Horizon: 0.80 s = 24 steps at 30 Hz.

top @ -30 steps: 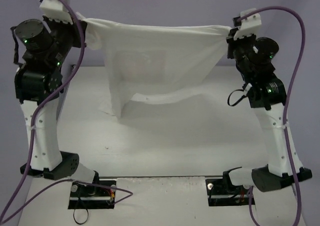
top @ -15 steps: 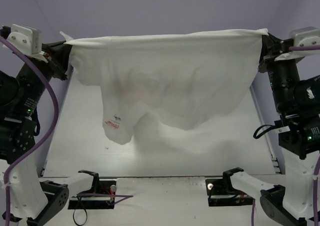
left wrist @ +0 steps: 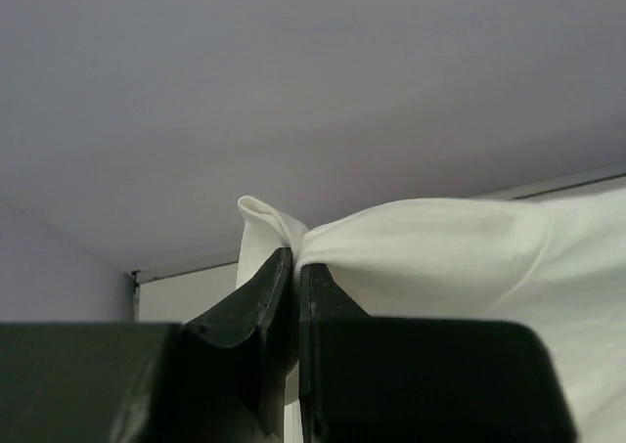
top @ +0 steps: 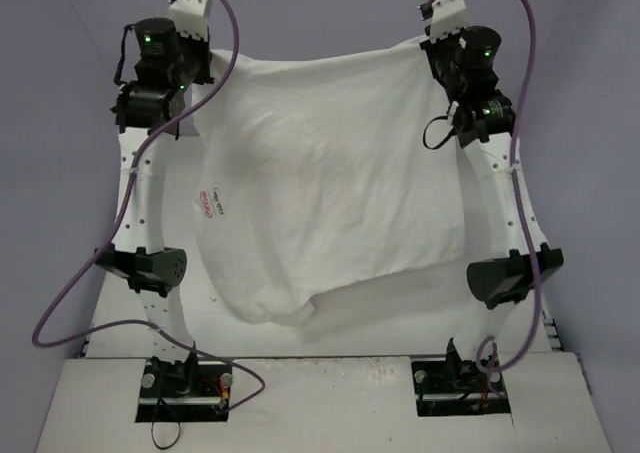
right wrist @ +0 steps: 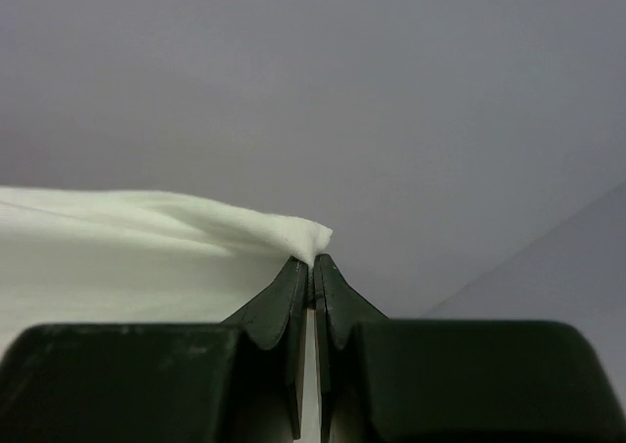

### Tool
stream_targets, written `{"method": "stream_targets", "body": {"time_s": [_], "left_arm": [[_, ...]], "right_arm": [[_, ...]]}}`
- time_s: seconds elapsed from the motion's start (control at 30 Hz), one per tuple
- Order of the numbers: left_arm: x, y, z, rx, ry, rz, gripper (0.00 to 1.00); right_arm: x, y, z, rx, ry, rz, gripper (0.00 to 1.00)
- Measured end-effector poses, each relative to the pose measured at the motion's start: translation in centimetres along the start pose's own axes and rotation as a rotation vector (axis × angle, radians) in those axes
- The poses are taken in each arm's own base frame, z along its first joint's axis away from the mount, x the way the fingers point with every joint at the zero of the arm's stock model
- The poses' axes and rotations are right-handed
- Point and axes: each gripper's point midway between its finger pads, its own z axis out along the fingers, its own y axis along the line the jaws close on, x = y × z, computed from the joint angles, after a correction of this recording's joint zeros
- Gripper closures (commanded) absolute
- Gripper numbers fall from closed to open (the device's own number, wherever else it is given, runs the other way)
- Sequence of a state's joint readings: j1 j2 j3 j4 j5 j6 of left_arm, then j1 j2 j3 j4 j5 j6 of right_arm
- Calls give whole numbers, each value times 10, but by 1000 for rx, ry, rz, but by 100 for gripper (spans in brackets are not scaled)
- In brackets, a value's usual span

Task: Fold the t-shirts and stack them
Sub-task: Flatten out the tshirt

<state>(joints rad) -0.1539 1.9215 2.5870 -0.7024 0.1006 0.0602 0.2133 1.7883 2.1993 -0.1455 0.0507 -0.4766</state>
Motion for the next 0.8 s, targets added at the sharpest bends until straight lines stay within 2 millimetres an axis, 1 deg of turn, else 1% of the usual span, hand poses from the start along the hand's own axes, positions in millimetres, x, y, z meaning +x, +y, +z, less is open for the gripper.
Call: {"method": "stream_targets", "body": {"time_s": [0.07,0.13,0.17,0.23,0.3,0.37,0.47,0.53,0.6,0.63,0.67,0.7,0.73,0.77,0.8], "left_arm": [[23,5,32,-16,40,-3,100],[37,12,53,-28,51,-11,100],[38,15,60,-34,44,-16,100],[29,22,63,-42,3,-21,100],[6,29,56,-43,-68,-28,100],[-25,33,41,-37,-160,-39,100],[-71,36,4,-24,-284,-43,100],[-90,33,-20,-12,-333,-41,100],[-94,27,-41,8,-344,-42,100],[-92,23,-45,19,-351,-42,100],[-82,18,-49,29,-337,-45,100],[-63,12,-51,39,-296,-54,100],[-41,8,-48,44,-260,-59,100],[-15,2,-45,47,-211,-67,100],[17,-4,-42,47,-155,-77,100]], "right_arm": [[9,-1,32,23,-6,-2,100],[11,-4,53,48,-30,1,100],[9,-5,58,60,-49,4,100],[0,-8,61,78,-89,11,100],[-22,-16,57,108,-171,24,100],[-42,-26,46,139,-245,33,100],[-61,-40,20,171,-315,30,100],[-65,-47,3,179,-339,28,100],[-54,-50,-13,174,-331,29,100],[-45,-51,-21,176,-332,33,100],[-30,-47,-26,166,-303,33,100],[-11,-40,-31,152,-270,39,100],[13,-30,-35,135,-230,47,100],[40,-17,-37,111,-177,54,100],[70,-3,-39,87,-119,63,100]]}}
